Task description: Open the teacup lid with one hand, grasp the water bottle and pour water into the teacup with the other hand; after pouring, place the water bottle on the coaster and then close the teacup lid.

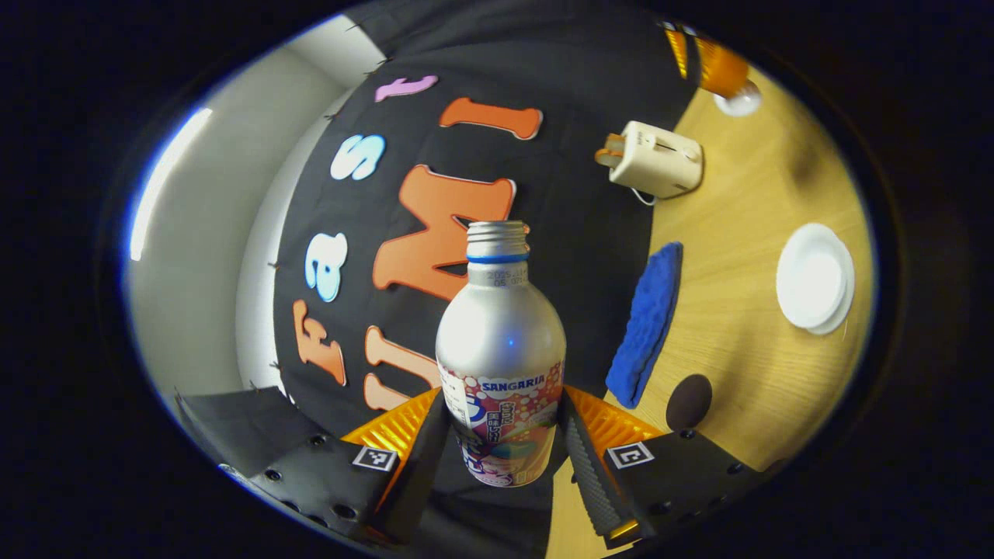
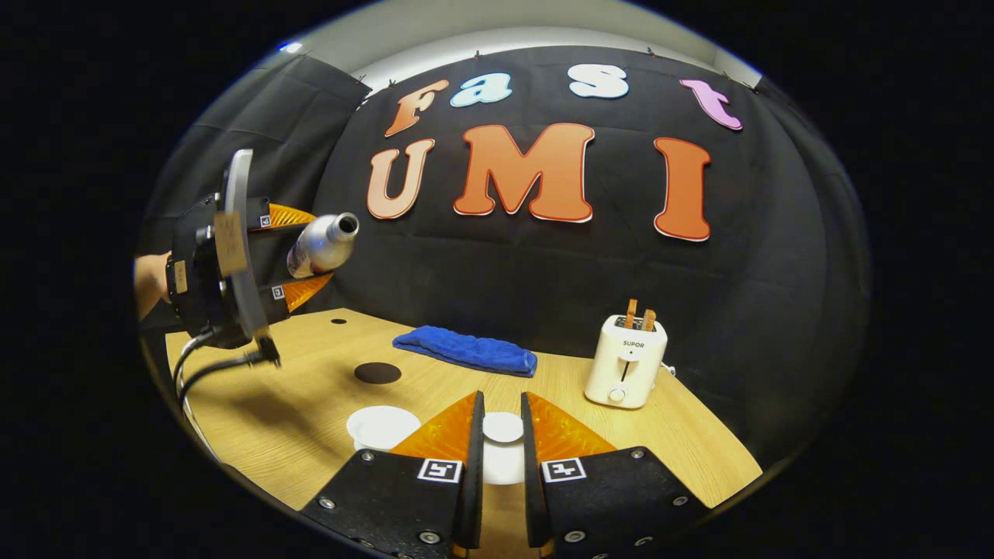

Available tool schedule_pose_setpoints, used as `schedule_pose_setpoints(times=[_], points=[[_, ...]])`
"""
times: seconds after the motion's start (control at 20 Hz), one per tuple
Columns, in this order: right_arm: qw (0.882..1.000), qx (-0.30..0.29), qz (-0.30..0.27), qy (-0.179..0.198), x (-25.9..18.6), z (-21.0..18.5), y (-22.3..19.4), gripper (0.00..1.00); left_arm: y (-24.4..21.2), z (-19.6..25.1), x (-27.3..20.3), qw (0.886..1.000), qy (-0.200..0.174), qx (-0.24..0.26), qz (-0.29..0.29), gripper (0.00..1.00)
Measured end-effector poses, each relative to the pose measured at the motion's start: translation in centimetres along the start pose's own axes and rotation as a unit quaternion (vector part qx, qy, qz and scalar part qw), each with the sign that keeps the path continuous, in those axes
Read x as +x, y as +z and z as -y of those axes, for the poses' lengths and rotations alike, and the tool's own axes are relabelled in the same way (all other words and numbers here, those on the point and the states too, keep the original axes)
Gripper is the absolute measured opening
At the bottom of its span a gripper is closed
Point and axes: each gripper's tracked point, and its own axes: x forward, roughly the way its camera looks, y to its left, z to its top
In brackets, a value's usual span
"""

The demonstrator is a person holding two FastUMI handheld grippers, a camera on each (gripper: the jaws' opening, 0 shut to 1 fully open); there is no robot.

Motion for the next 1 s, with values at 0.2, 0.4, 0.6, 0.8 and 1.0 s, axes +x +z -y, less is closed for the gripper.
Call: schedule_pose_setpoints(times=[0.2, 0.4, 0.6, 0.8, 1.0], points=[[1.000, 0.002, 0.003, 0.011, 1.1, -1.4, 0.8, 0.23, -1.0, -2.5, 1.5, 0.988, 0.044, -0.150, -0.007, 0.83], [1.000, 0.008, 0.001, 0.020, 2.0, -2.3, 0.9, 0.23, -3.6, -2.8, 2.7, 0.940, 0.049, -0.335, -0.042, 0.83], [1.000, -0.002, -0.009, 0.022, 2.6, -2.9, 0.2, 0.23, -7.0, -0.7, 4.0, 0.882, 0.032, -0.466, -0.066, 0.83], [0.999, 0.002, -0.007, 0.034, 3.3, -3.9, 0.3, 0.23, -8.5, 2.4, 6.5, 0.836, 0.001, -0.543, -0.076, 0.87], [0.999, 0.007, -0.007, 0.042, 4.0, -4.5, 0.3, 0.23, -9.6, 6.5, 7.5, 0.811, -0.028, -0.576, -0.098, 0.83]])
